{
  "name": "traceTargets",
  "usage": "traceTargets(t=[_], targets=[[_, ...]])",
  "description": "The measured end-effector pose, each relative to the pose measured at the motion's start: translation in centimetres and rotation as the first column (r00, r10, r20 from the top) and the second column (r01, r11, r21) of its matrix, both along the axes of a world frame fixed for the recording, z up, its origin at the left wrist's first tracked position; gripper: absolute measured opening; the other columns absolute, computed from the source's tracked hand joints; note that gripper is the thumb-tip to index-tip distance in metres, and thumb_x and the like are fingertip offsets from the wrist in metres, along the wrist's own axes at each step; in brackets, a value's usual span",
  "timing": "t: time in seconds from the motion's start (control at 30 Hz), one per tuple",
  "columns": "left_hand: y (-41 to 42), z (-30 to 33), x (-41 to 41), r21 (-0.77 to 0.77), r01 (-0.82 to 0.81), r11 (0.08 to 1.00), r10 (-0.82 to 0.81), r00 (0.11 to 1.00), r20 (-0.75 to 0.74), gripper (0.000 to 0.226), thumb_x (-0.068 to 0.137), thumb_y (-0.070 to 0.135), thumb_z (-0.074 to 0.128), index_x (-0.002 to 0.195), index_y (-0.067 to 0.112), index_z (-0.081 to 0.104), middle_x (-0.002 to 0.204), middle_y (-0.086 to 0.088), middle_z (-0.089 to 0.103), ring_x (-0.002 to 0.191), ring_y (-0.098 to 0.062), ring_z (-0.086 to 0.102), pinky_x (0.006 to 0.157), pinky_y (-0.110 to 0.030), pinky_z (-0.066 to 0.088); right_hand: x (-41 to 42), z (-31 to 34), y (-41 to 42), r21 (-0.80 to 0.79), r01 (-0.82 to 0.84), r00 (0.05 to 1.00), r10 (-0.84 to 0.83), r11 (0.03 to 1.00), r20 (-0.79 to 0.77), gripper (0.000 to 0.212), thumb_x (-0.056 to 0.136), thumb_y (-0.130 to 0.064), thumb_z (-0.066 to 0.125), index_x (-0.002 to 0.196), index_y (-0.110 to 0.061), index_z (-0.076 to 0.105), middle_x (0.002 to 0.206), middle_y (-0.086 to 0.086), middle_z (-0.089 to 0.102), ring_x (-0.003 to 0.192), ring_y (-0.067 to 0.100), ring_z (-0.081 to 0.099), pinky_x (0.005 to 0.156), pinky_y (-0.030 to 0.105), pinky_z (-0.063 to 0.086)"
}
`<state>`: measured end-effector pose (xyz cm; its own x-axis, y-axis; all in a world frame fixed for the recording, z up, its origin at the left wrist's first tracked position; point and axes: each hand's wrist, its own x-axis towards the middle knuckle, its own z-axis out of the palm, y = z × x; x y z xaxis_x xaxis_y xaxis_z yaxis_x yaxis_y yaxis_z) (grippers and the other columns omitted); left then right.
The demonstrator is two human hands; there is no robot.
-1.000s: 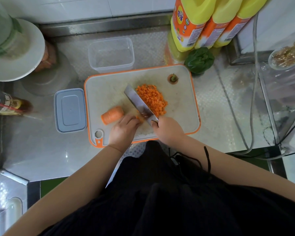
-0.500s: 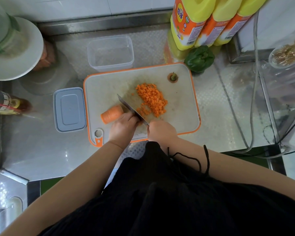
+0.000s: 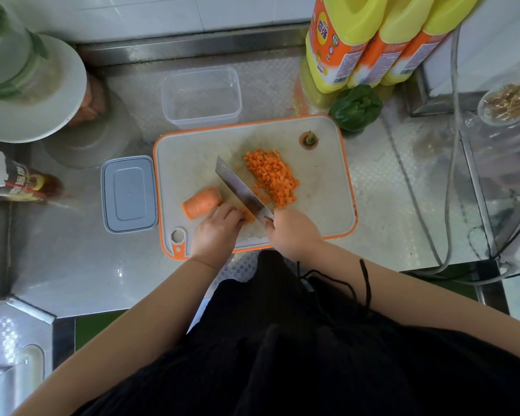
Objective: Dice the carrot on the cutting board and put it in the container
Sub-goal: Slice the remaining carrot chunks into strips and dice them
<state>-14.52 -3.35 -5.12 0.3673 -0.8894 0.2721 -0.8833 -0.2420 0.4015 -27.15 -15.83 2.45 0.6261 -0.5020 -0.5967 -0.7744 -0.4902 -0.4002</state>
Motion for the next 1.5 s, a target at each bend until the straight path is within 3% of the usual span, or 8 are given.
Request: traceTargets(t=[0.2,0.43,0.67,1.03,1.13,1.23,1.37,1.5], targets=[[-0.4,-0.2,-0.2,0.044,-0.002,0.999,0.001,1.0,0.011,0.025,0.092,0.02,0.052,0.079,0.009,0.07,0.078,-0.004,0.063,0.069,-0.025,0.057,0.048,-0.035,0.049,0.4,0.1,0.7,-0.015,-0.038,0.999,0.038,0.999,-0.017,0.024,0.098,-0.023,0.042,0.08,-0.01,0.05,0.064,0.001,0.045,0.069,0.026,0.054,0.06,0.036,0.044],[-0.6,-0.4,-0.2,0.079,-0.012,0.997,0.012,1.0,0.005,0.029,0.091,0.023,0.049,0.082,0.011,0.074,0.084,-0.003,0.066,0.074,-0.023,0.058,0.051,-0.032,0.049,1.2,-0.3,1.8,-0.063,-0.039,0.995,0.033,0.997,-0.091,0.017,0.095,-0.014,0.046,0.092,-0.009,0.061,0.066,0.0,0.044,0.074,0.024,0.057,0.061,0.031,0.041],[-0.1,-0.3,0.1,0.066,-0.012,0.998,0.013,1.0,-0.009,0.026,0.093,0.023,0.052,0.083,0.012,0.072,0.083,-0.002,0.066,0.07,-0.023,0.061,0.048,-0.036,0.05,1.2,-0.3,-0.1,0.078,0.1,0.995,-0.1,0.992,-0.004,0.033,0.1,-0.035,0.043,0.1,-0.006,0.058,0.083,0.008,0.056,0.08,0.028,0.058,0.065,0.033,0.042],[0.0,0.1,0.3,0.083,0.001,0.997,-0.004,0.999,0.035,0.022,0.088,0.014,0.051,0.079,0.008,0.069,0.077,-0.005,0.063,0.069,-0.026,0.061,0.047,-0.036,0.051,0.8,0.1,1.2,0.017,-0.024,1.0,0.024,1.0,-0.013,0.027,0.1,-0.027,0.041,0.085,-0.009,0.053,0.068,0.003,0.05,0.072,0.028,0.06,0.062,0.037,0.048],[-0.1,0.0,0.2,0.1,0.019,0.995,-0.024,0.999,0.044,0.005,0.08,0.003,0.067,0.08,0.008,0.069,0.079,-0.006,0.064,0.069,-0.025,0.06,0.047,-0.033,0.05,0.9,-0.1,1.4,0.011,-0.023,0.999,0.024,1.0,-0.039,0.023,0.097,-0.022,0.044,0.087,-0.007,0.058,0.072,0.007,0.056,0.076,0.029,0.062,0.065,0.038,0.05],[-0.2,-0.1,0.1,0.118,0.02,0.993,-0.025,0.999,0.04,0.018,0.07,-0.003,0.08,0.08,0.008,0.07,0.08,-0.006,0.065,0.069,-0.024,0.06,0.047,-0.029,0.046,1.1,-0.5,1.9,0.003,-0.025,0.998,0.026,1.0,-0.065,0.019,0.096,-0.02,0.046,0.093,-0.008,0.06,0.081,0.008,0.06,0.082,0.029,0.063,0.066,0.037,0.049],[-0.1,-0.2,0.2,0.104,0.019,0.994,-0.022,0.999,0.024,0.015,0.074,-0.002,0.077,0.081,0.01,0.07,0.08,-0.005,0.065,0.071,-0.024,0.061,0.046,-0.032,0.05,1.9,-0.5,1.4,0.033,0.047,0.998,-0.046,0.998,-0.049,0.026,0.099,-0.027,0.043,0.098,-0.007,0.06,0.087,0.009,0.059,0.085,0.03,0.061,0.066,0.033,0.044],[0.4,-0.2,0.2,0.1,0.005,0.995,-0.002,0.999,-0.037,0.008,0.085,0.008,0.064,0.085,0.011,0.071,0.082,-0.002,0.065,0.074,-0.023,0.061,0.05,-0.036,0.051,1.6,-0.6,0.7,0.09,0.127,0.991,-0.129,0.988,0.017,0.038,0.099,-0.039,0.043,0.093,-0.005,0.058,0.08,0.009,0.055,0.081,0.03,0.059,0.064,0.033,0.041]])
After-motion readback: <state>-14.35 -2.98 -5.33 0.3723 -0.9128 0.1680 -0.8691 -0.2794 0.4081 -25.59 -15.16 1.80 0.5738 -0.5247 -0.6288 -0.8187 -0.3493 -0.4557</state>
